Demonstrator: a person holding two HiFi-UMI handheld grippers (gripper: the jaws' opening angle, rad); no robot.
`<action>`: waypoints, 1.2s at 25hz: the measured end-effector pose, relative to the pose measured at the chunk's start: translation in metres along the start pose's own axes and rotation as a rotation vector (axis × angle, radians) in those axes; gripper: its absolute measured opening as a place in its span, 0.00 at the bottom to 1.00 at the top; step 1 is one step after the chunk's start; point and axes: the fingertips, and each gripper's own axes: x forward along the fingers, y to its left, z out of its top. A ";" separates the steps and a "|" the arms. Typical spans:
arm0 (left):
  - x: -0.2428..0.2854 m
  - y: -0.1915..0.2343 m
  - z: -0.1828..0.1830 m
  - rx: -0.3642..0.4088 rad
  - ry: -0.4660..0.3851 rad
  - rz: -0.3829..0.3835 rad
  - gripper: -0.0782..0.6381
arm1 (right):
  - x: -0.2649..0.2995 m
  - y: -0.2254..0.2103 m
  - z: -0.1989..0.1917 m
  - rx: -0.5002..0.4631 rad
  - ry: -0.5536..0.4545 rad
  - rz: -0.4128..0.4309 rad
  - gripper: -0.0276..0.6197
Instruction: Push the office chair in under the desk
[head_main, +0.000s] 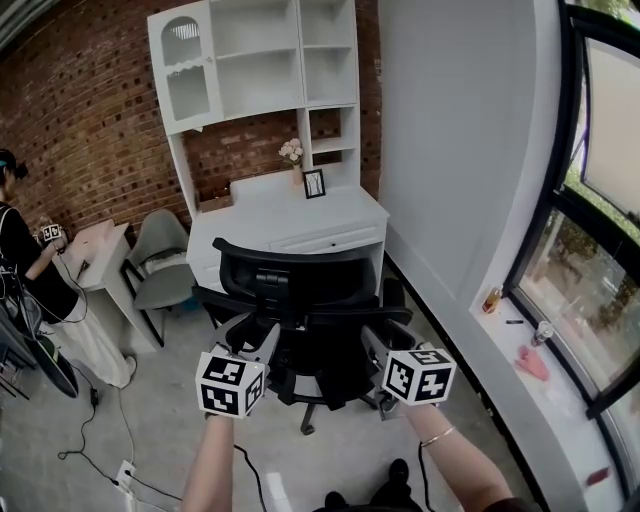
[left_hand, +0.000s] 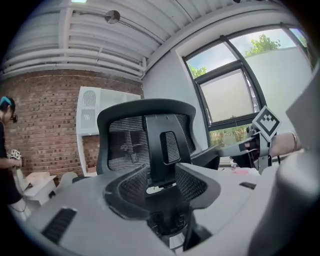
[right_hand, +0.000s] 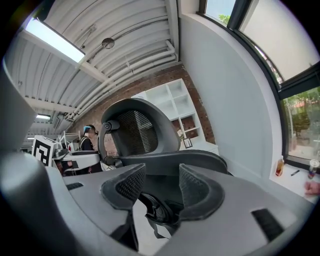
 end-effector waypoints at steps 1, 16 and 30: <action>0.000 -0.001 0.000 0.003 -0.003 -0.004 0.35 | 0.001 -0.001 0.000 -0.010 0.001 -0.005 0.34; 0.031 -0.063 0.016 0.003 -0.041 -0.075 0.36 | -0.007 -0.053 0.021 -0.245 0.013 -0.056 0.33; 0.075 -0.121 0.033 -0.051 -0.061 -0.135 0.39 | 0.017 -0.096 0.031 -0.335 0.060 -0.032 0.33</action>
